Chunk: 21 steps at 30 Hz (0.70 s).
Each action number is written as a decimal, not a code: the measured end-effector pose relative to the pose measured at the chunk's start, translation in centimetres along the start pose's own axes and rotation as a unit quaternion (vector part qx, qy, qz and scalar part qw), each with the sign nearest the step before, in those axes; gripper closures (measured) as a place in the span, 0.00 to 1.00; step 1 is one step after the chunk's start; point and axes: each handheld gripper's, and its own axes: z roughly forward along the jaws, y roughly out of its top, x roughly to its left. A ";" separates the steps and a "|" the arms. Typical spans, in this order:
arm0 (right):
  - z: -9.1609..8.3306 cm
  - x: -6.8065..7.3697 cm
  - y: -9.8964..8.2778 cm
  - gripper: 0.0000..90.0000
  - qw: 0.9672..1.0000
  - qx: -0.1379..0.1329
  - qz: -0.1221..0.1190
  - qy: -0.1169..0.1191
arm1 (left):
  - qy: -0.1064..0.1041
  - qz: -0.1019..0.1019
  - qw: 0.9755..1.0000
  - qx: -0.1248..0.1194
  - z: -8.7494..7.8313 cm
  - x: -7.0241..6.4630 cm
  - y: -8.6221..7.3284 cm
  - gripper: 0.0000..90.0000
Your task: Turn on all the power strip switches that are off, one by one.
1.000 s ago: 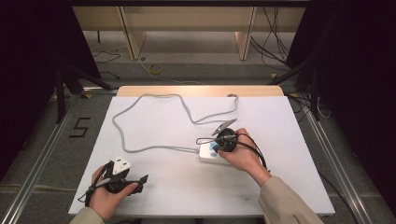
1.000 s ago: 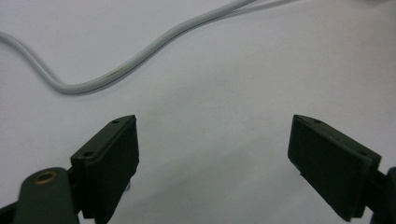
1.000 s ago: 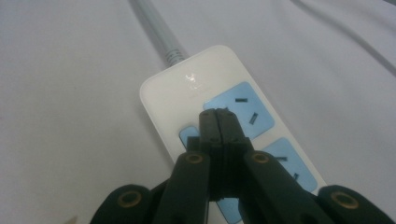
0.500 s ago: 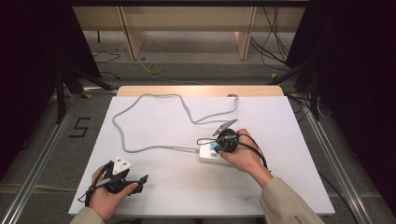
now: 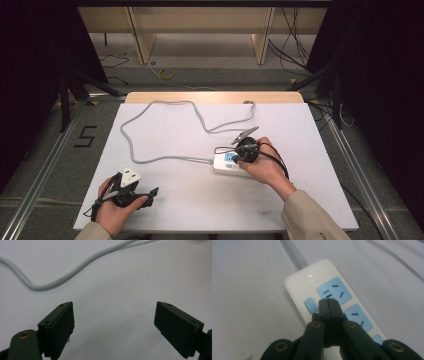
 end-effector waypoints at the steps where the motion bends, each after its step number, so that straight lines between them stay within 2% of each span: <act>1: -0.1 0.0 0.0 1.00 1.000 0.001 0.000 0.000 | 0.000 0.000 1.000 0.000 0.0 0.0 0.0 0.18; 21: -0.9 -0.6 -0.7 1.00 1.000 0.006 0.006 -0.007 | 0.000 0.001 1.000 0.001 0.0 0.0 0.0 0.18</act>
